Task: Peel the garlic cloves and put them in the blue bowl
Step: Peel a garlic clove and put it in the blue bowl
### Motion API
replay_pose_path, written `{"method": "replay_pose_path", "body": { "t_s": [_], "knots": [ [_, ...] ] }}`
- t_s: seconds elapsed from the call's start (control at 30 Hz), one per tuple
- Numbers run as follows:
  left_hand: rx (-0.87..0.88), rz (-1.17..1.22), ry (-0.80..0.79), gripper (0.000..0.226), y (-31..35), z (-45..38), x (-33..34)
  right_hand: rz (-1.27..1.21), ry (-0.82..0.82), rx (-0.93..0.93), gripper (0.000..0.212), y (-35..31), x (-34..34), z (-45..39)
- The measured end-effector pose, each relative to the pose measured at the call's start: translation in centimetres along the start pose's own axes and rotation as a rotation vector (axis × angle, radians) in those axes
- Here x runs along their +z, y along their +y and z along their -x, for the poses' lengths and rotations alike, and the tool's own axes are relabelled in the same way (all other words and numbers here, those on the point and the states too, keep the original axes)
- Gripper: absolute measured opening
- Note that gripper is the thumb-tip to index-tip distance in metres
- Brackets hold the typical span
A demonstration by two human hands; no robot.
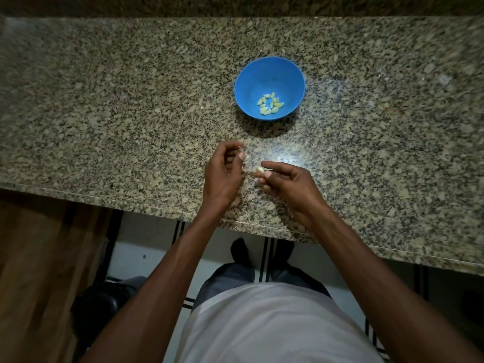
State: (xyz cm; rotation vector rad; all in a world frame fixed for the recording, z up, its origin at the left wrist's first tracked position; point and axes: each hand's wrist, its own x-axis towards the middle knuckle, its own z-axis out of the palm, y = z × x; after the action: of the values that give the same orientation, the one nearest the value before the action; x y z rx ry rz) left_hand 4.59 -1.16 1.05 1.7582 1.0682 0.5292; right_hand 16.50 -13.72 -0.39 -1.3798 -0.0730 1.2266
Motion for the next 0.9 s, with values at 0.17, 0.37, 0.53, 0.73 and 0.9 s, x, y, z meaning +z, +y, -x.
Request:
{"method": "replay_pose_path", "body": {
  "t_s": [0.17, 0.37, 0.53, 0.73, 0.9],
  "knots": [
    [-0.035, 0.052, -0.039, 0.013, -0.6, 0.4, -0.3, 0.018, 0.000, -0.028, 0.018, -0.3, -0.8, -0.2],
    [-0.113, 0.096, -0.003, 0.015, -1.7, 0.6, -0.4, 0.334, 0.163, -0.193, 0.010, -2.7, -3.3, -2.2],
    [-0.144, 0.005, 0.032, 0.013, -2.8, -0.6, -1.0, 0.759, 0.248, -0.392, 0.010, -4.9, -4.6, -5.2],
    [-0.099, -0.159, 0.021, 0.015, -4.5, -1.9, -2.3, 0.969, 0.366, -0.534, 0.016, -4.6, -4.8, -4.4],
    [0.078, -0.278, -0.065, 0.011, -5.7, -1.9, -2.8, 0.773, 0.333, -0.386, 0.018, -1.7, -3.1, -1.4]
  ]
}}
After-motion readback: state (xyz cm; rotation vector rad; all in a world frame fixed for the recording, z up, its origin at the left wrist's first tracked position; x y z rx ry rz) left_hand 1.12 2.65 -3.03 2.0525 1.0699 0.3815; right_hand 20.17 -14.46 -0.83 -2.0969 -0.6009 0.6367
